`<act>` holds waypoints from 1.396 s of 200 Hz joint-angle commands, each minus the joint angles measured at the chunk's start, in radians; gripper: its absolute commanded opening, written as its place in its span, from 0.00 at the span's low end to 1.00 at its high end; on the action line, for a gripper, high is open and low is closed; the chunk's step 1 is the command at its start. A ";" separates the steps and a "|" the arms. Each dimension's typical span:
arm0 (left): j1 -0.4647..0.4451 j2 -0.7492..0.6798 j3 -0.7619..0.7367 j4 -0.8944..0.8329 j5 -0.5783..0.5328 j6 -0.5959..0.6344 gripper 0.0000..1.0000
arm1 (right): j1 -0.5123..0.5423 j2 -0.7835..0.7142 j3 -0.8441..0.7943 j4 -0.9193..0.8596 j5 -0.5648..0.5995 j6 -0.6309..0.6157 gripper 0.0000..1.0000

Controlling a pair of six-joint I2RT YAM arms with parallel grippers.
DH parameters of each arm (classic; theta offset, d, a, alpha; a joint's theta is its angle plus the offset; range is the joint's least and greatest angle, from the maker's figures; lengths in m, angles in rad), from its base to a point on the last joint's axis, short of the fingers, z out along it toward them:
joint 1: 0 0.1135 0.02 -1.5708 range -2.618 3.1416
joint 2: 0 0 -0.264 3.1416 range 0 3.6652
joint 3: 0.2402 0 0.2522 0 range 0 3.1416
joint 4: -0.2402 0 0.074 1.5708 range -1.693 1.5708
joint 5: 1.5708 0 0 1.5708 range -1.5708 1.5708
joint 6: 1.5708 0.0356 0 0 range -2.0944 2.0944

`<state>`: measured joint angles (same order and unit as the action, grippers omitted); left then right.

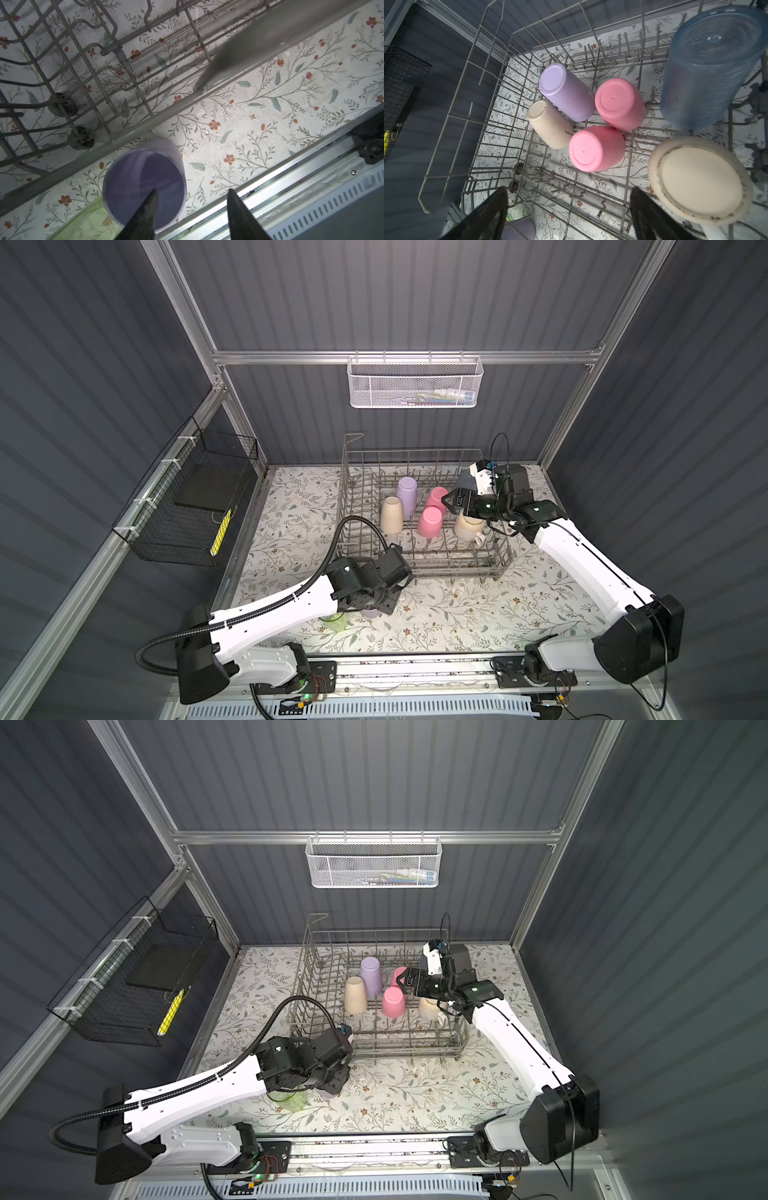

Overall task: Load the cups into the dish rack
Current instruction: 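Reach the left gripper down over the lavender cup on the table, then lower the left gripper into the lavender cup and grasp its rim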

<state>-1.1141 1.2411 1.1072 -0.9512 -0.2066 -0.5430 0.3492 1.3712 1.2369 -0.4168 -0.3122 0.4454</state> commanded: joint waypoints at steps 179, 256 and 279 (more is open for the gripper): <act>-0.076 -0.081 -0.117 -0.086 0.006 -0.135 0.53 | -0.006 -0.060 -0.101 0.050 -0.007 0.013 0.92; -0.078 -0.061 -0.143 -0.012 -0.040 -0.054 0.54 | -0.008 -0.073 -0.126 0.062 -0.008 0.019 0.92; -0.078 -0.042 -0.143 -0.010 -0.050 -0.036 0.54 | -0.008 -0.079 -0.137 0.065 -0.008 0.019 0.92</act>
<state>-1.1862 1.1782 0.9726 -0.9726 -0.2291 -0.6205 0.3454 1.3167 1.1179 -0.3660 -0.3149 0.4572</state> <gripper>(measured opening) 0.540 0.918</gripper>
